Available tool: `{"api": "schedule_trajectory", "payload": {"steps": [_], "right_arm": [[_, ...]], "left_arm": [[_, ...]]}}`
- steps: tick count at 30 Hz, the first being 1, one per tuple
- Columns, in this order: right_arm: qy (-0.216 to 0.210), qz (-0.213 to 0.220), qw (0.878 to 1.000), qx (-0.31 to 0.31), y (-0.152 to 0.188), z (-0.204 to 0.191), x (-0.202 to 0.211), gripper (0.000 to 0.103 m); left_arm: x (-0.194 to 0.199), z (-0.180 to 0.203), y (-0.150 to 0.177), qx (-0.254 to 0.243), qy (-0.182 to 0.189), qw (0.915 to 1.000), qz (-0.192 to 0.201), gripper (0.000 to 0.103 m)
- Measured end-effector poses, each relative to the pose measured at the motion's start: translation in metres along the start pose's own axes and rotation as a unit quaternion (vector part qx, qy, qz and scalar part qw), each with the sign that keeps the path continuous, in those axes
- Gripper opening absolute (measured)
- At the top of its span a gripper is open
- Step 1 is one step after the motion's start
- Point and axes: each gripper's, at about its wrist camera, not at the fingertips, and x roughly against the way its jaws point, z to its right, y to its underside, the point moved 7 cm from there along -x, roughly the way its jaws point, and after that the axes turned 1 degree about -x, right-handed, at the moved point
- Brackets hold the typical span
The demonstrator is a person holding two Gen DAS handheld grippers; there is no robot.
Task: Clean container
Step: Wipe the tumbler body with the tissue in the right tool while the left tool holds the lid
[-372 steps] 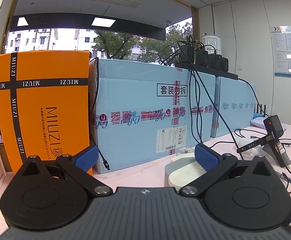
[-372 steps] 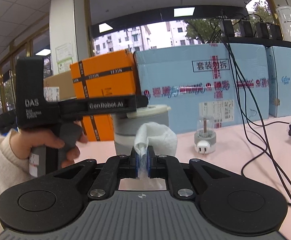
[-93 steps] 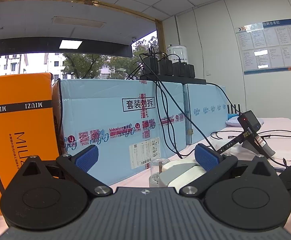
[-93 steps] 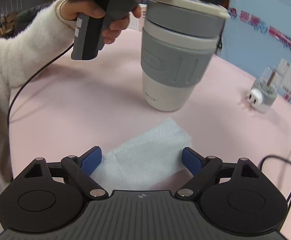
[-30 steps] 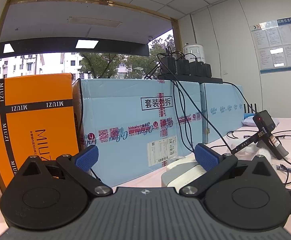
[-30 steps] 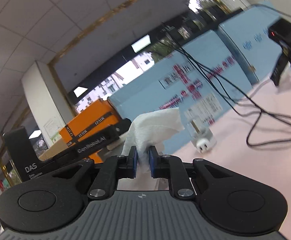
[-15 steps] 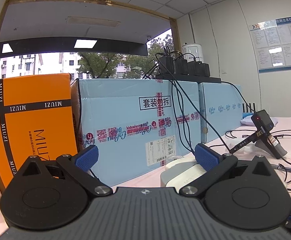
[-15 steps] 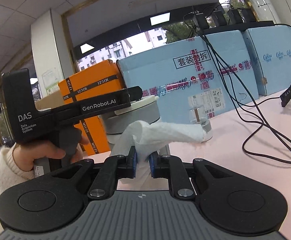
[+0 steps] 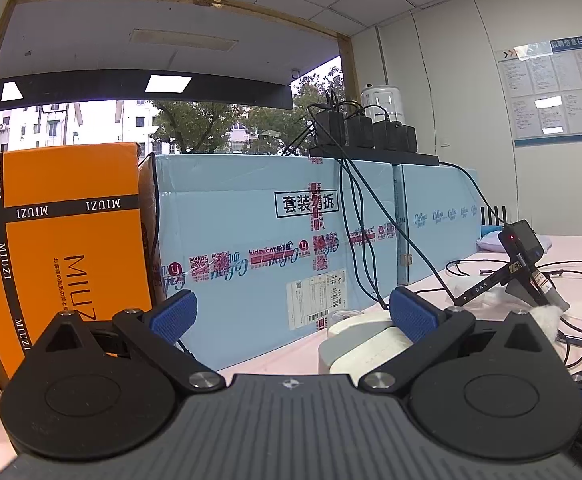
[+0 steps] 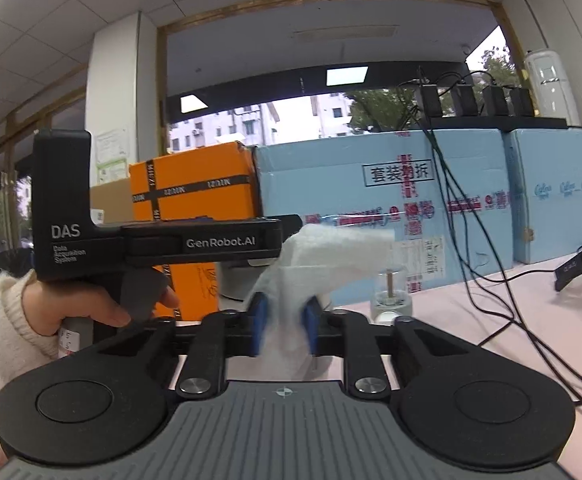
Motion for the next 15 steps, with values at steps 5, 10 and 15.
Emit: {"api": "schedule_trajectory", "payload": {"steps": [5, 10, 15], "right_arm": [[0.011, -0.005, 1.0, -0.013, -0.001, 0.008, 0.0, 0.01], [0.041, -0.024, 0.999, -0.001, 0.003, 0.021, -0.003, 0.01], [0.019, -0.012, 0.999, -0.027, 0.0, 0.03, 0.0, 0.01]], "left_arm": [[0.0, 0.0, 0.0, -0.002, 0.001, 1.0, 0.001, 0.103], [0.001, 0.0, 0.0, -0.001, 0.001, 1.0, 0.001, 0.103], [0.001, 0.0, 0.0, 0.0, 0.002, 1.0, 0.001, 0.103]]}}
